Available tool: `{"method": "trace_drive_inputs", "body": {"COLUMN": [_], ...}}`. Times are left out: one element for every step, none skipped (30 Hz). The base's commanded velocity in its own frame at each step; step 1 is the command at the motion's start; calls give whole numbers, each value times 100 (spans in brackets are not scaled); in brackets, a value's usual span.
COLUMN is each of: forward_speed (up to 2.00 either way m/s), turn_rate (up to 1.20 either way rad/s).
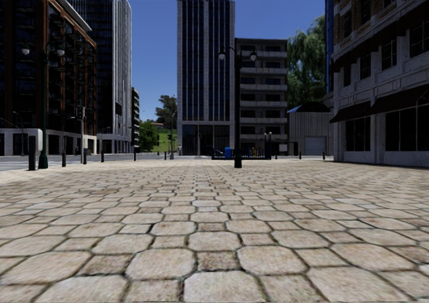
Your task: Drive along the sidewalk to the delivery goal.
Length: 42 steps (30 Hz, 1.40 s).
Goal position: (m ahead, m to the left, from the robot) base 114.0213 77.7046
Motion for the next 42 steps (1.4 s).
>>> {"method": "trace_drive_inputs", "body": {"forward_speed": [200,200,200,200,200,200,200,200,200,200,200,200,200,200,200,200,200,200,200,200,200,200,200,200,200,200,200,200,200,200,200,200,200,200,200,200,200,200,200,200,200,200], "turn_rate": [29,29,29,29,29,29,29,29,29,29,29,29,29,29,29,29,29,29,29,29,29,29,29,29,29,29,29,29,0,0,0,0,0,0,0,0,0,0,0,0,0,0]}}
